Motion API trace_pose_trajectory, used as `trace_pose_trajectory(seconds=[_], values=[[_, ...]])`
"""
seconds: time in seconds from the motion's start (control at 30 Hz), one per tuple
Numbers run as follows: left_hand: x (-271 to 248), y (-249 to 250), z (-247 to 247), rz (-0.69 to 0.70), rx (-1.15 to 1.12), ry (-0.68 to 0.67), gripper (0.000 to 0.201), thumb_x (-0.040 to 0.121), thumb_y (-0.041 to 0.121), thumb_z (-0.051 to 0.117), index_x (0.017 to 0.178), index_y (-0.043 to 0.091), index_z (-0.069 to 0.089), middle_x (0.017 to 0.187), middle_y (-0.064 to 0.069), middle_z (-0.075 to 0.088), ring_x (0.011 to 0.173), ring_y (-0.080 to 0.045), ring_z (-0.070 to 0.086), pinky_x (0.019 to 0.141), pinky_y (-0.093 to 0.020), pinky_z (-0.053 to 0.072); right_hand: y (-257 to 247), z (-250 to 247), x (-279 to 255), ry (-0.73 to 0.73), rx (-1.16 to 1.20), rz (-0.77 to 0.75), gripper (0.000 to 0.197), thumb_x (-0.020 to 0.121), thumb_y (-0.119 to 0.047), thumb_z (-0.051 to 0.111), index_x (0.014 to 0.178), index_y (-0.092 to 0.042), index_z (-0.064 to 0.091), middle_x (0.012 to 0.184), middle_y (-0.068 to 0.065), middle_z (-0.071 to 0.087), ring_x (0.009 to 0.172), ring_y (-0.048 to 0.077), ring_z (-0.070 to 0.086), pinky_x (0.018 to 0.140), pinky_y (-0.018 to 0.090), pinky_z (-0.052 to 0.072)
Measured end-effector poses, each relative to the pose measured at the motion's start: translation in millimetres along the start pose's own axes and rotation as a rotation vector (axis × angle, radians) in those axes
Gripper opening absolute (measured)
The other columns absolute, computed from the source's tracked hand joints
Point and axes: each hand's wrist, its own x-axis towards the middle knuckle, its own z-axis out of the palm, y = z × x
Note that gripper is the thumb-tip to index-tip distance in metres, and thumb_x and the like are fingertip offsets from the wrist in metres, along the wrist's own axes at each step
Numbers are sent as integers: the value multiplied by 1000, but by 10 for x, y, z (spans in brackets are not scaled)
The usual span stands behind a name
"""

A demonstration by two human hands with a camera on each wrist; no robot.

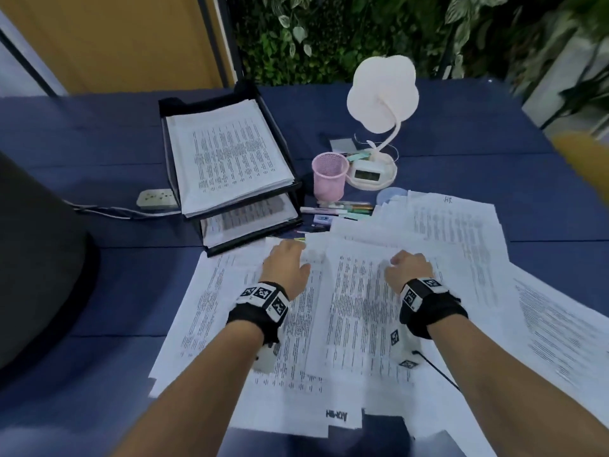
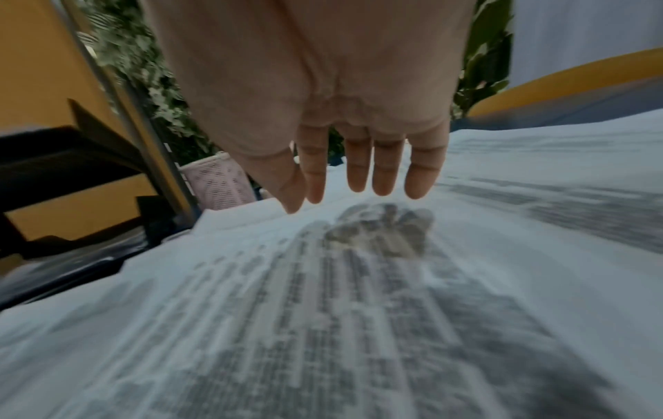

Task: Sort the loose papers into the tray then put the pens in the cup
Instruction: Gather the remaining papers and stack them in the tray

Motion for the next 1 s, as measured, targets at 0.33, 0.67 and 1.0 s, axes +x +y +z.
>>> trace_pose_trajectory(seconds=[0.33, 0.67, 1.0], values=[[19, 295, 485, -194, -310, -290, 72, 91, 36, 59, 149, 16, 21, 150, -10, 35, 134, -28, 38, 108, -35, 35, 482, -60, -164, -151, -192, -98, 60, 93, -36, 49, 145, -13, 29, 149, 11, 29, 137, 29, 31, 115, 38, 24], [-72, 497, 598, -179, -543, -116, 36, 91, 17, 61, 127, 11, 56, 116, -8, 66, 97, -21, 62, 80, -26, 48, 517, -73, -138, -157, -58, -101, 67, 87, -33, 58, 144, -11, 30, 149, 11, 32, 135, 27, 36, 114, 37, 28], [-108, 456, 64, -159, -975, 115, 35, 93, 14, 57, 128, 17, 52, 123, 3, 62, 111, -12, 59, 99, -31, 45, 345, -349, -209, 88, 936, -132, 24, 89, -15, 64, 111, -10, 56, 105, 9, 62, 94, 23, 59, 78, 33, 51]])
